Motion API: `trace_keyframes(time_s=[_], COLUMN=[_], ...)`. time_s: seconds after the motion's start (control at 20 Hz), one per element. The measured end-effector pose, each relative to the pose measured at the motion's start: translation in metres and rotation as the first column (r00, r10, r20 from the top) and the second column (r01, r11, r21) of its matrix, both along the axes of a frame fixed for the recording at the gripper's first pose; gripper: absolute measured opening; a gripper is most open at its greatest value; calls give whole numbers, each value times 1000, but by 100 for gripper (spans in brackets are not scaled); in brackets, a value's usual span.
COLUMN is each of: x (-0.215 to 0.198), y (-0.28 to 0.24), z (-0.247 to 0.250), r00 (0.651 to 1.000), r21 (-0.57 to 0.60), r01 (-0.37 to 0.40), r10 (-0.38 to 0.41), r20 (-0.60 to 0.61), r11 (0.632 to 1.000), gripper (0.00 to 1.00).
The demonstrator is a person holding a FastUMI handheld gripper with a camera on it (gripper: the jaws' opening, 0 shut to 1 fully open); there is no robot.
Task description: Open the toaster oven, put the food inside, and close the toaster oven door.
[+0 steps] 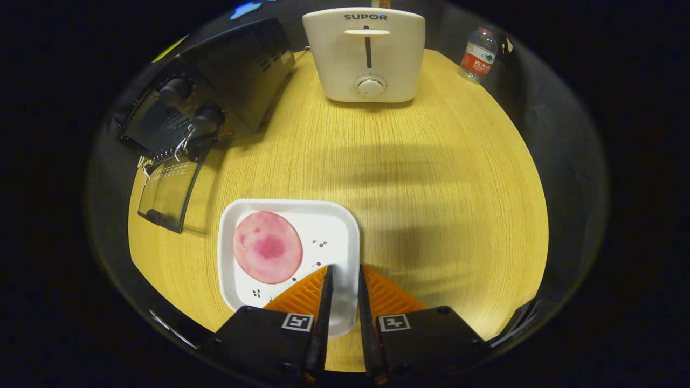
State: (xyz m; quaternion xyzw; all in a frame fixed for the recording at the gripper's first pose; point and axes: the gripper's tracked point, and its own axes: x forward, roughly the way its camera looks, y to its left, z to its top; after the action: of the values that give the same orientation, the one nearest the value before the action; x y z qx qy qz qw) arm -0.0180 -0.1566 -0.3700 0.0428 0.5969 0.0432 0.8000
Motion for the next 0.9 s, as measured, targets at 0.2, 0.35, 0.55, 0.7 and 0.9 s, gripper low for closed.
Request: trace_keyframes(time_s=[0.2,0.35,0.55,0.7,0.9], x=[0,-1,-7,-10,-10], y=[-3,-4,3,3,-1], z=[-5,-4,-1,4,18], r00=[998,994,973,941,906], r21=[79,146,294,387,479], r01=[61,106,230,338,406], r10=[-59,-102,-211,-312,-411], r20=[-32,-34,-93,-130,-101], r11=[995,984,928,858,778], gripper=[4,4,2,2,2])
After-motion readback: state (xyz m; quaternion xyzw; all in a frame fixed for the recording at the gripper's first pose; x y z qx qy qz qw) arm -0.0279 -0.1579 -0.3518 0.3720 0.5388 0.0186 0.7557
